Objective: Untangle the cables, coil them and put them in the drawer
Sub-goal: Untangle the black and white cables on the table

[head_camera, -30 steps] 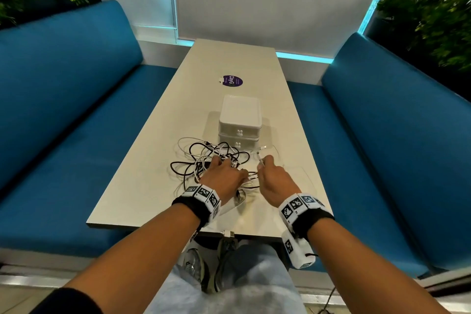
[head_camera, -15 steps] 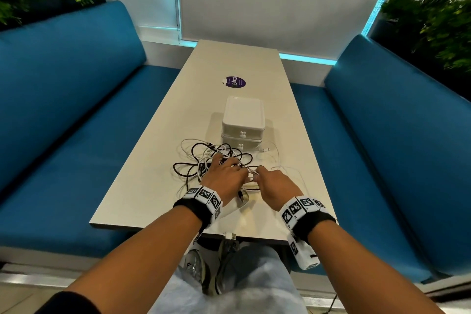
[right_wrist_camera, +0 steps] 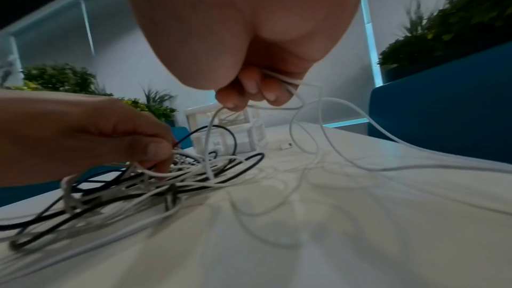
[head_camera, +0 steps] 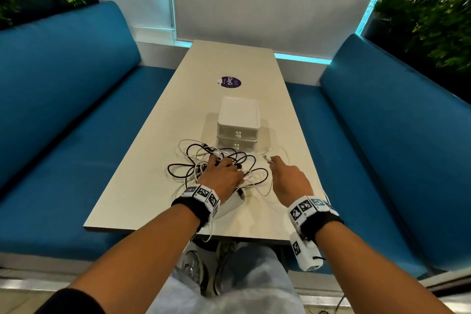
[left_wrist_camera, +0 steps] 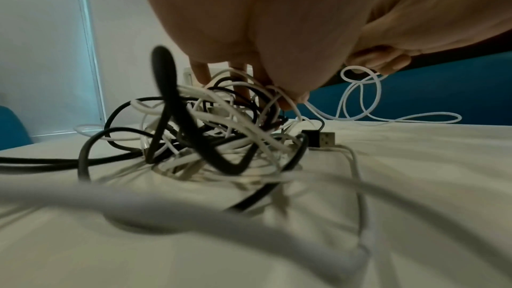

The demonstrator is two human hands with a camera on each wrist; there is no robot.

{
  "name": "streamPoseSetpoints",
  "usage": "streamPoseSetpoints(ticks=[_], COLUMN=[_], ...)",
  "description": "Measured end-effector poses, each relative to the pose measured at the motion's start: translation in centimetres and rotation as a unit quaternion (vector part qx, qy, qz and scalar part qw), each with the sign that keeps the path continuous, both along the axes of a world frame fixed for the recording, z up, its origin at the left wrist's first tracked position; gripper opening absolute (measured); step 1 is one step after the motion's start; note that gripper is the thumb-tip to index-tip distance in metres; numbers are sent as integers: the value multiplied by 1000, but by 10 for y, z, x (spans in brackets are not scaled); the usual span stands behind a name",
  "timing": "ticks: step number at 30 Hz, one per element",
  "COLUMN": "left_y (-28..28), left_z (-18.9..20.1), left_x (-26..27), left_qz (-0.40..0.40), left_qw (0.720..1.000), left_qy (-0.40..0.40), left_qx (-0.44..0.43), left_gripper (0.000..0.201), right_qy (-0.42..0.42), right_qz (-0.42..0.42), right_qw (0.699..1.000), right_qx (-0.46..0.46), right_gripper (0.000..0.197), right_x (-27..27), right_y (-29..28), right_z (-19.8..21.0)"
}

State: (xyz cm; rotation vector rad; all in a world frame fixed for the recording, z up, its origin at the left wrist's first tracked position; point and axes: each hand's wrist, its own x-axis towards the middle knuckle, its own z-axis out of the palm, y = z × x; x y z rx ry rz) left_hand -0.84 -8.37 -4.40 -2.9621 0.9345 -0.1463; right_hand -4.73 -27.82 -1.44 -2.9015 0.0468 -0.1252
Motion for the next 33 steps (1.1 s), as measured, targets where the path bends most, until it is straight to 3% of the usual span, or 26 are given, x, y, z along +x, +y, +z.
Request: streamPoseSetpoints(ticks=[5, 14, 22, 26, 29, 33], left_y=[-2, -2, 0, 4, 5, 5], left_z=[0, -4, -7, -7, -8, -7], left_x=[-1, -3, -5, -5, -5, -4], left_qz=[9, 16, 14, 15, 10, -1], left_qw=[1000, 1000, 999, 999, 999, 1000], left_qy=[-10, -18, -12, -15, -14, -15], left_qx=[-1, -4, -39, -49, -49, -26], left_gripper=[17, 12, 17, 27, 22, 27], right_qy=[-19, 84, 35, 57, 71, 90], right_qz=[21, -15, 28, 42, 43, 54], right_qw=[999, 994, 985, 983, 984, 993], right_qx=[22, 68, 167, 170, 160, 55], right_gripper=[22, 24, 25, 26, 25, 25], right_x=[1, -1, 5, 8, 9, 4], right_y=[33, 36, 49, 49, 43, 31], right_z=[-6, -14, -15, -15, -16, -18])
